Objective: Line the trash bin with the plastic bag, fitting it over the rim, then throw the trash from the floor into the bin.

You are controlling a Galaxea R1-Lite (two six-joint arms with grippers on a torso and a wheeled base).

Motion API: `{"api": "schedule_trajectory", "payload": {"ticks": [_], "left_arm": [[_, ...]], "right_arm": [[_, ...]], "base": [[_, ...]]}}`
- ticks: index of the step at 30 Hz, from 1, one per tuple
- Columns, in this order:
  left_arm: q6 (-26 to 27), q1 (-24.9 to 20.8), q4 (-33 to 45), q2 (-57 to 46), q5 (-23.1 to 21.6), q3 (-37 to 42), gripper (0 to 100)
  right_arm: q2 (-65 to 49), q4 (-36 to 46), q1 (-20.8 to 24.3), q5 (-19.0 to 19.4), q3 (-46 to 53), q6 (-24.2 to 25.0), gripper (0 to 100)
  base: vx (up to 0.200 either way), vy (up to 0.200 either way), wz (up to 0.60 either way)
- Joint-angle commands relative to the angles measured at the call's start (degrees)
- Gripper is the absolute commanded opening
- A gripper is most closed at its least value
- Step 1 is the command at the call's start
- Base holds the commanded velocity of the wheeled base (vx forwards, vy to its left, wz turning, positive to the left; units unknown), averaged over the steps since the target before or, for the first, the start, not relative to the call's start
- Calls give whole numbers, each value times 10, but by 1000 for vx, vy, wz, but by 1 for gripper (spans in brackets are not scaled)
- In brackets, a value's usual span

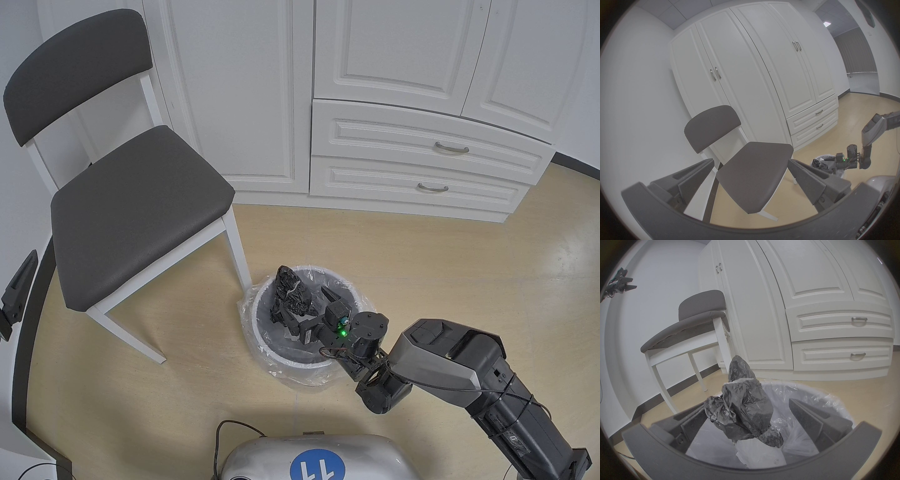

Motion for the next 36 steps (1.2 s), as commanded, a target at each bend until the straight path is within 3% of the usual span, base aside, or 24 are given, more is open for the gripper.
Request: {"api": "schedule_trajectory", "payload": {"ticks": [1, 13, 14, 24, 30, 36], "left_arm": [[0, 0, 1, 0, 0, 0, 100], [0, 0, 1, 0, 0, 0, 100], [0, 0, 1, 0, 0, 1, 100], [0, 0, 0, 0, 0, 0, 100], [0, 0, 0, -1, 0, 1, 100], [0, 0, 0, -1, 0, 1, 100]], "right_arm": [[-26, 0, 3, -1, 19, -8, 100], [19, 6, 10, -27, -54, -17, 100], [18, 6, 10, -27, -54, -17, 0], [-14, 4, 2, -26, -10, -34, 0], [-62, 4, 0, -17, 87, -59, 0], [-105, -3, -3, 27, 193, -104, 0]], "base": [[0, 0, 0], [0, 0, 0], [0, 0, 0], [0, 0, 0], [0, 0, 0], [0, 0, 0]]}}
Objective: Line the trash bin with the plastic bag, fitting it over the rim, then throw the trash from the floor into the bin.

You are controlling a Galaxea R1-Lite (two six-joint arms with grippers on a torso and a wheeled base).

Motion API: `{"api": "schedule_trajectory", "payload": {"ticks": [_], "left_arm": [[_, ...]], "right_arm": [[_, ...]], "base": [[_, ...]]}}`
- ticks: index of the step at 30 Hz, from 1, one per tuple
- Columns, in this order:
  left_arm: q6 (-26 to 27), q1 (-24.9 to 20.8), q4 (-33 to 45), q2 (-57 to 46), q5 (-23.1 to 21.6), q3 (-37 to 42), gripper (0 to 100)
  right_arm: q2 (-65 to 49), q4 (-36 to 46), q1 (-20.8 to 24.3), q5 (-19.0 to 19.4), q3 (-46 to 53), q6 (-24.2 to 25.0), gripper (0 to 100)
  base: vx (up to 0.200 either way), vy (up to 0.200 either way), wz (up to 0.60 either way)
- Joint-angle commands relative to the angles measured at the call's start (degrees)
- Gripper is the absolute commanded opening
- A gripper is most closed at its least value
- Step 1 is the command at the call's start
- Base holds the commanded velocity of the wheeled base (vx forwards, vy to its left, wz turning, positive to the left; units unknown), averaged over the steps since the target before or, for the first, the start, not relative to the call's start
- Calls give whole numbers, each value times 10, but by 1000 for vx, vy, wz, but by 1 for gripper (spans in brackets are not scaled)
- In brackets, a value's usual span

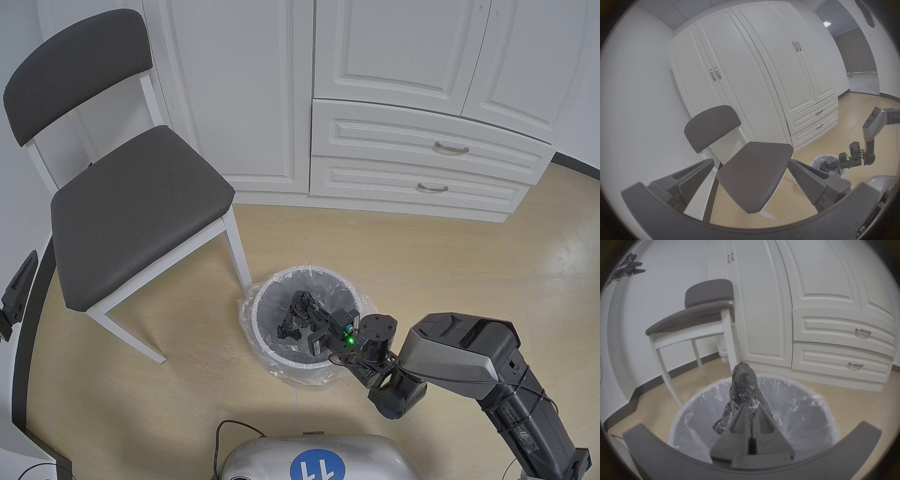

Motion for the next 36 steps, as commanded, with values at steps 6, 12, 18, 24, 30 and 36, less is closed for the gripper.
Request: {"api": "schedule_trajectory", "payload": {"ticks": [6, 12, 18, 24, 30, 36], "left_arm": [[0, 0, 0, 0, 0, 0, 100], [0, 0, 0, 0, 0, 0, 100], [0, 0, 0, 0, 0, 0, 100], [0, 0, 1, 0, 0, 1, 100], [1, -3, 4, 0, 0, 4, 100], [5, -4, 6, 6, 0, 7, 100]], "right_arm": [[-49, -15, -1, 31, 90, -42, 0], [-53, -15, 4, 31, 91, -42, 100], [-71, -15, 4, 31, 102, -42, 100], [-99, -15, 5, 31, 123, -42, 100], [-135, -15, 5, 25, 148, -58, 100], [-208, 13, -11, -16, 189, -88, 100]], "base": [[0, 0, 0], [0, 0, 0], [0, 0, 0], [0, 0, 0], [0, 0, 0], [0, 0, 0]]}}
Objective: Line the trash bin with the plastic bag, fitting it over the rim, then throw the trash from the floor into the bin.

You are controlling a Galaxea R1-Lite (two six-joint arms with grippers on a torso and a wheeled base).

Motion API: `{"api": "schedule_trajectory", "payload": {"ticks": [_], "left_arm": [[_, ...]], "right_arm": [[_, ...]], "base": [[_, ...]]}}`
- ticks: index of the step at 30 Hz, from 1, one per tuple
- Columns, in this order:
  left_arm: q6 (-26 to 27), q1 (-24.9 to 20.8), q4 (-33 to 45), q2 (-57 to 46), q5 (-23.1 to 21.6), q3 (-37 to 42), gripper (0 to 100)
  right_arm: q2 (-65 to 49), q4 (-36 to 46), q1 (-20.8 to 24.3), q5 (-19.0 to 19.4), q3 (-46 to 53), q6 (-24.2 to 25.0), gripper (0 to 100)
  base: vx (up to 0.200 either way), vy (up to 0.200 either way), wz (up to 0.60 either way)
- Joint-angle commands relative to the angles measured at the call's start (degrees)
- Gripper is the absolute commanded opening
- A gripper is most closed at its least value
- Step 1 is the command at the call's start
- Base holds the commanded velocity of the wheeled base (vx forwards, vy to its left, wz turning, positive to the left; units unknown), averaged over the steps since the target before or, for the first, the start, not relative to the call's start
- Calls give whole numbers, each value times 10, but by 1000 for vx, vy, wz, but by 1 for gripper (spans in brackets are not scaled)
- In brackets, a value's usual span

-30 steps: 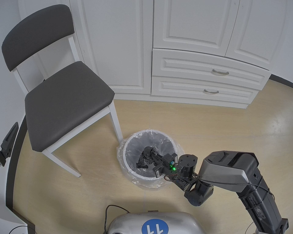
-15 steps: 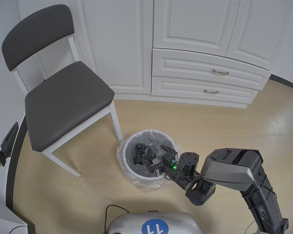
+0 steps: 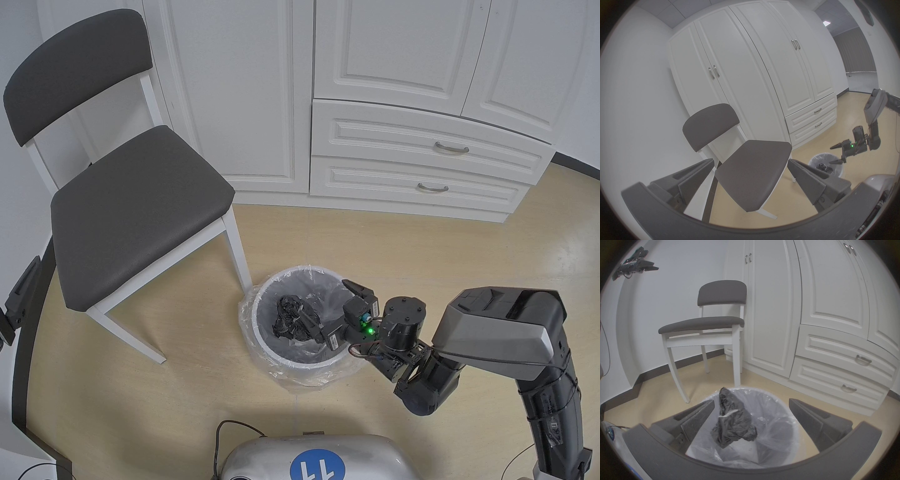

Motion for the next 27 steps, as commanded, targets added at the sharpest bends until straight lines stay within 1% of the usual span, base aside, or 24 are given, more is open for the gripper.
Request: {"api": "schedule_trajectory", "payload": {"ticks": [1, 2, 5, 6, 7, 8, 11, 12, 16, 18, 19, 20, 22, 27], "left_arm": [[4, -1, 1, 5, 0, 2, 100], [5, -1, 2, 8, -1, 3, 100], [5, -4, 0, 22, -1, 12, 100], [5, -4, 0, 26, -1, 12, 100], [5, -5, -1, 34, -1, 13, 100], [5, -6, -2, 39, -1, 13, 100], [4, -17, 1, 53, -1, 18, 100], [4, -20, 1, 58, -1, 21, 100], [-5, -31, -7, 107, 0, 48, 100], [-16, -31, -9, 141, 0, 49, 100], [-26, -31, -11, 152, 0, 48, 100], [-50, -32, -19, 169, -1, 47, 100], [-79, -37, -41, 188, -1, 49, 100], [-157, -55, -118, 220, -1, 64, 100]], "right_arm": [[-68, 19, -11, -29, 29, -4, 100], [-97, 52, -28, -56, 43, -4, 100], [-143, 119, -61, -115, 74, -2, 100], [-150, 127, -69, -125, 79, 1, 100], [-160, 137, -81, -142, 91, 12, 100], [-167, 136, -89, -151, 99, 26, 100], [-200, 140, -108, -170, 139, 60, 100], [-208, 140, -112, -173, 149, 63, 100], [-253, 138, -130, -208, 212, 85, 100], [-279, 136, -149, -222, 244, 97, 100], [-288, 136, -156, -225, 253, 102, 100], [-310, 136, -170, -230, 274, 112, 100], [-343, 136, -185, -235, 303, 126, 100], [-437, 135, -223, -237, 383, 141, 100]], "base": [[0, 0, 0], [0, 0, 0], [0, 0, 0], [0, 0, 0], [0, 0, 0], [0, 0, 0], [0, 0, 0], [0, 0, 0], [0, 0, 0], [0, 0, 0], [0, 0, 0], [0, 0, 0], [0, 0, 0], [0, 0, 0]]}}
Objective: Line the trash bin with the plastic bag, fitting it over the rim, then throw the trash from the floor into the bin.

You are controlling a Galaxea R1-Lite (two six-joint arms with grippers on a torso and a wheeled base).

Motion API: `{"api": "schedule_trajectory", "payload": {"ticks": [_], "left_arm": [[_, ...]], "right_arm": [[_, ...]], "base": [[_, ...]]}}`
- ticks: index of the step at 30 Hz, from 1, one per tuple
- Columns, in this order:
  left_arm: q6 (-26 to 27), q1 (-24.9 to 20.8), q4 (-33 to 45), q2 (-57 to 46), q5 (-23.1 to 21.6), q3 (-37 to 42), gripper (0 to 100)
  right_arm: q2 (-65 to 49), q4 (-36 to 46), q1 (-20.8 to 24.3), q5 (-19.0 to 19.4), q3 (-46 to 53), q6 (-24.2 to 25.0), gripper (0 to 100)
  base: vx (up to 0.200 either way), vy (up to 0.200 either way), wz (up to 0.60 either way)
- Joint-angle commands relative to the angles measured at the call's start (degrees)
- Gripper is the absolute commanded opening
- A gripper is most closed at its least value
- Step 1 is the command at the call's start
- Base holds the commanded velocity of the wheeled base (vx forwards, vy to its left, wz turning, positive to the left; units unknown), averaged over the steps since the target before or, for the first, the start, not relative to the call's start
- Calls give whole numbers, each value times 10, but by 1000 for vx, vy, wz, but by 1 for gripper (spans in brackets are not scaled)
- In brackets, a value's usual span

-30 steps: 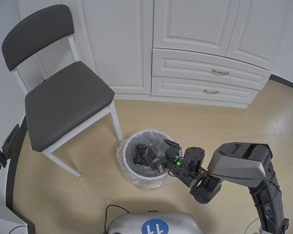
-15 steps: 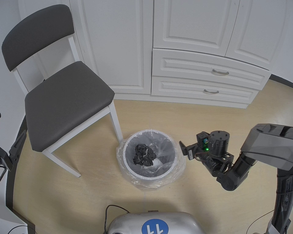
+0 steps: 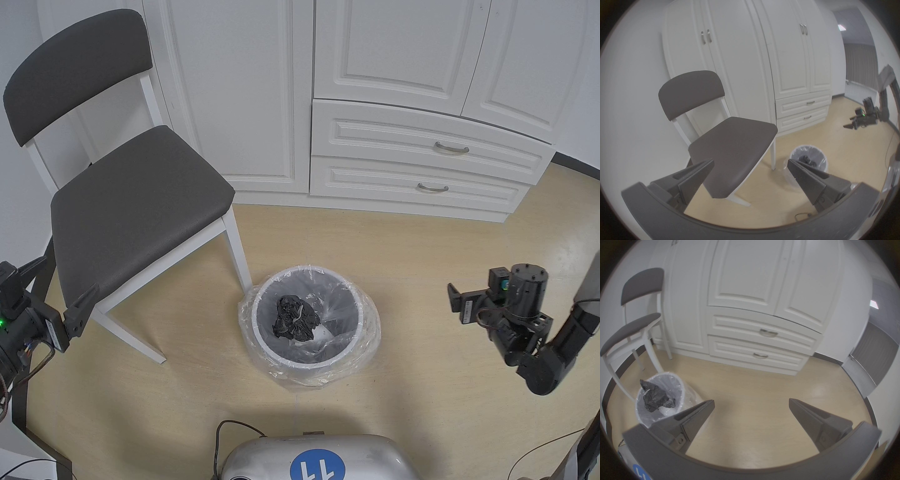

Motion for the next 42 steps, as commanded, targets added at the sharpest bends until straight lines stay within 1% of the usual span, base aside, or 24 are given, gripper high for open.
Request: {"api": "schedule_trajectory", "payload": {"ticks": [1, 7, 9, 10, 11, 12, 14, 18, 22, 25, 28, 29, 31, 33, 34, 35, 36, 37, 38, 39, 42], "left_arm": [[-65, -24, -64, 68, -1, 25, 100], [-73, -26, -99, 46, 0, 59, 100], [-80, -24, -100, 43, 0, 57, 100], [-86, -24, -100, 43, 0, 55, 100], [-104, -23, -102, 40, -1, 54, 100], [-108, -23, -102, 39, -1, 53, 100], [-138, -22, -108, 26, -1, 46, 100], [-162, -14, -115, 21, -3, 30, 100], [-166, -3, -131, 17, -3, 25, 100], [-167, -3, -159, 4, -4, 25, 100], [-164, -5, -166, -7, -4, 25, 100], [-163, -5, -166, -21, -4, 24, 100], [-163, -5, -164, -31, -4, 22, 100], [-165, -3, -160, -51, -3, 22, 100], [-165, -3, -160, -51, -3, 22, 100], [-168, -3, -157, -80, 0, 26, 100], [-168, -3, -156, -88, 1, 27, 100], [-168, -3, -153, -102, 2, 28, 100], [-168, -3, -153, -102, 2, 28, 100], [-168, -3, -145, -125, 3, 27, 100], [-167, -2, -121, -155, 4, 22, 100]], "right_arm": [[-135, -3, -50, -7, 94, 22, 100], [-233, 4, -56, -8, 149, 58, 100], [-256, 4, -71, -8, 162, 63, 100], [-263, 4, -78, -8, 165, 64, 100], [-277, 2, -95, -7, 170, 65, 100], [-281, 1, -98, -7, 171, 66, 100], [-313, -2, -117, -6, 169, 74, 100], [-377, 1, -118, -6, 162, 83, 100], [-447, 5, -118, -7, 165, 80, 100], [-500, 6, -118, -2, 169, 80, 100], [-538, 10, -118, 0, 172, 79, 100], [-575, 22, -118, 0, 180, 76, 100], [-605, 40, -118, 1, 187, 69, 100], [-677, 93, -118, 10, 197, 45, 100], [-677, 93, -118, 10, 197, 45, 100], [-751, 166, -119, 23, 192, 37, 100], [-769, 186, -120, 23, 190, 37, 100], [-798, 224, -122, 23, 183, 37, 100], [-798, 224, -122, 23, 183, 37, 100], [-848, 294, -129, 23, 162, 37, 100], [-910, 395, -140, 21, 124, 39, 100]], "base": [[0, 0, 0], [0, 0, 0], [0, 0, 0], [0, 0, 0], [0, 0, 0], [0, 0, 0], [0, 0, 0], [0, 0, 0], [0, 0, 0], [0, 0, 0], [0, 0, 0], [0, 0, 0], [0, 0, 0], [0, 0, 0], [0, 0, 0], [0, 0, 0], [0, 0, 0], [0, 0, 0], [0, 0, 0], [0, 0, 0], [0, 0, 0]]}}
